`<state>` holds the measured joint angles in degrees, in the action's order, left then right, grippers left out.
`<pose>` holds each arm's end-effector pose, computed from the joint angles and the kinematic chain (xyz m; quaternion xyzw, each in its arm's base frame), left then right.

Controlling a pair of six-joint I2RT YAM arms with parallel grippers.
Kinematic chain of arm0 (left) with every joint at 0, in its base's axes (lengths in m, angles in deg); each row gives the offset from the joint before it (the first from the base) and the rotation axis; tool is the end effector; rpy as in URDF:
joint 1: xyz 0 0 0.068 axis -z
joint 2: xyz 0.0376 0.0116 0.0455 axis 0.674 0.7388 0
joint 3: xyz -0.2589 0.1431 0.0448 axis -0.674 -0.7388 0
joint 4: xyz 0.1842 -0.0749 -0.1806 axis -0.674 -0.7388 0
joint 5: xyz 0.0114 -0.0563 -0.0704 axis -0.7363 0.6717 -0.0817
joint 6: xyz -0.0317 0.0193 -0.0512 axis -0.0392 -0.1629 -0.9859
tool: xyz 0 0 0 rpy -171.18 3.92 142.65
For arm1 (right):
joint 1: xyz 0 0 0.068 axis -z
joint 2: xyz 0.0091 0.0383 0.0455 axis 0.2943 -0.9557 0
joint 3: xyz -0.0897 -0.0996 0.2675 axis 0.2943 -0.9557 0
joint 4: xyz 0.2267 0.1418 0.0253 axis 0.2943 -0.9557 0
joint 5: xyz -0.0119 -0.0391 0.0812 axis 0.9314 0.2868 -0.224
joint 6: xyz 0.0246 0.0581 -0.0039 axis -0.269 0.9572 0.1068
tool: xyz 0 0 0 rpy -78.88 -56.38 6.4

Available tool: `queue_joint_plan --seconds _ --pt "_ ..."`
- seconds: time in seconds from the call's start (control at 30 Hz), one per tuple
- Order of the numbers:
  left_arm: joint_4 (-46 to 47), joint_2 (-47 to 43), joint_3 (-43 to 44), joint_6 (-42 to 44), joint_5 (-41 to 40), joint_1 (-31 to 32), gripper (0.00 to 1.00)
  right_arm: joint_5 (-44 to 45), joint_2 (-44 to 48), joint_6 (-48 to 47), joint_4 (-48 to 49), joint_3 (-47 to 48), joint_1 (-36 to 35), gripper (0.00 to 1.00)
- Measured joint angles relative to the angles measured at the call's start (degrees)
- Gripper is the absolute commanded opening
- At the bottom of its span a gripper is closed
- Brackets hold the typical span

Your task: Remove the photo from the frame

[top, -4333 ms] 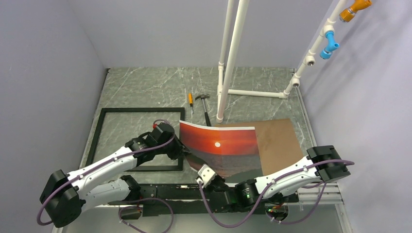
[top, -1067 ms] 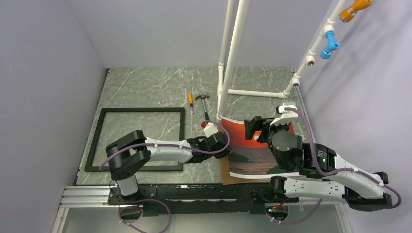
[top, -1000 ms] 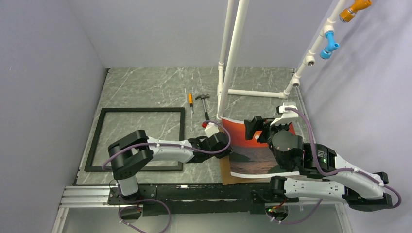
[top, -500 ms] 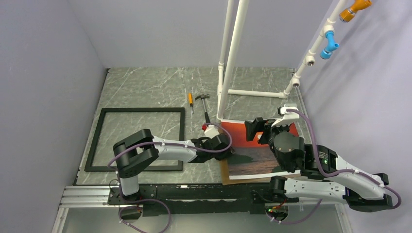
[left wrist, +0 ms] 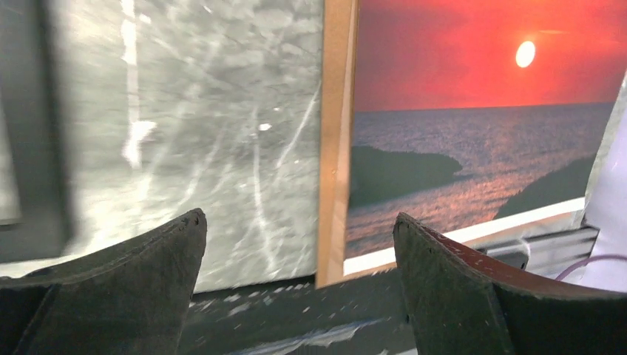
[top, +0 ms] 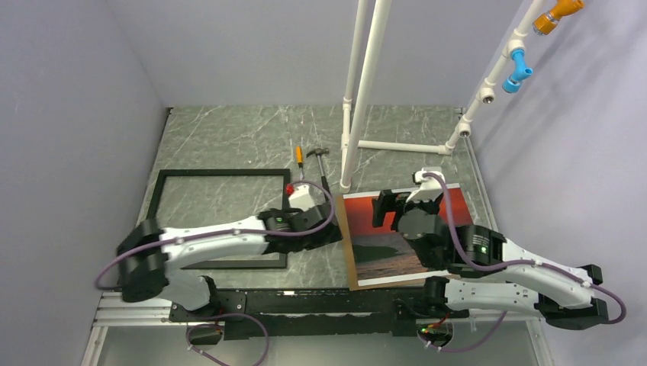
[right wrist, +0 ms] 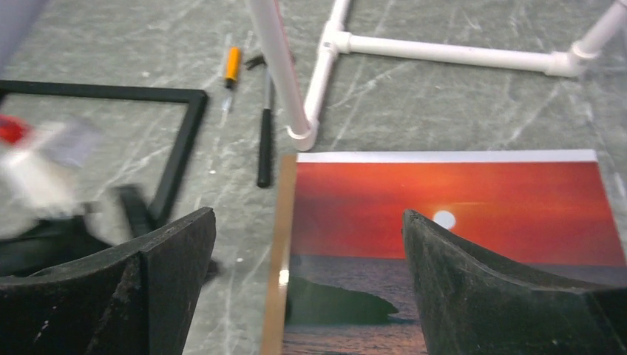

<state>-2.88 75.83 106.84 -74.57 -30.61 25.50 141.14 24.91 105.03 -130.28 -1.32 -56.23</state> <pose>0.1339 -0.2806 0.2448 -0.1505 0.9309 -0.2146 0.2546 0.0726 0.1001 0.3847 -0.0199 0.7954 0.1151 0.5947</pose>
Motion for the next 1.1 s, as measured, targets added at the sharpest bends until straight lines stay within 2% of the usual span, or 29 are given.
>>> queue_joint_plan --seconds 0.13,0.23,0.37,0.47,0.63,0.83,1.1 --pt "-8.59 -13.16 0.48 8.22 -4.02 0.00 0.99 2.21 -4.66 4.79 -5.18 1.66 2.19 0.99" --pt "-12.83 -22.84 2.38 14.36 -7.15 -0.02 0.99 1.86 -6.56 4.04 -4.55 1.51 6.91 0.99" --pt "-13.99 -34.21 5.14 23.74 -11.56 -0.04 0.99 -4.11 -6.32 -1.77 1.95 -1.40 21.90 0.99" --pt "-13.33 -41.05 6.34 31.69 -14.69 -0.20 0.99 -14.10 -8.87 -5.46 6.45 -2.82 37.88 1.00" --pt "-13.33 -47.01 9.49 41.66 -19.50 -0.20 1.00 -25.44 -12.48 -7.87 9.81 -3.41 50.45 1.00" --pt "-14.01 -50.23 13.90 49.22 -23.71 -0.22 0.99 -28.20 -9.77 -9.51 11.96 -3.41 53.40 1.00" --pt "-14.67 -52.19 15.41 54.40 -25.11 -0.26 0.99 -28.41 0.74 -10.97 12.59 -3.28 53.44 1.00"
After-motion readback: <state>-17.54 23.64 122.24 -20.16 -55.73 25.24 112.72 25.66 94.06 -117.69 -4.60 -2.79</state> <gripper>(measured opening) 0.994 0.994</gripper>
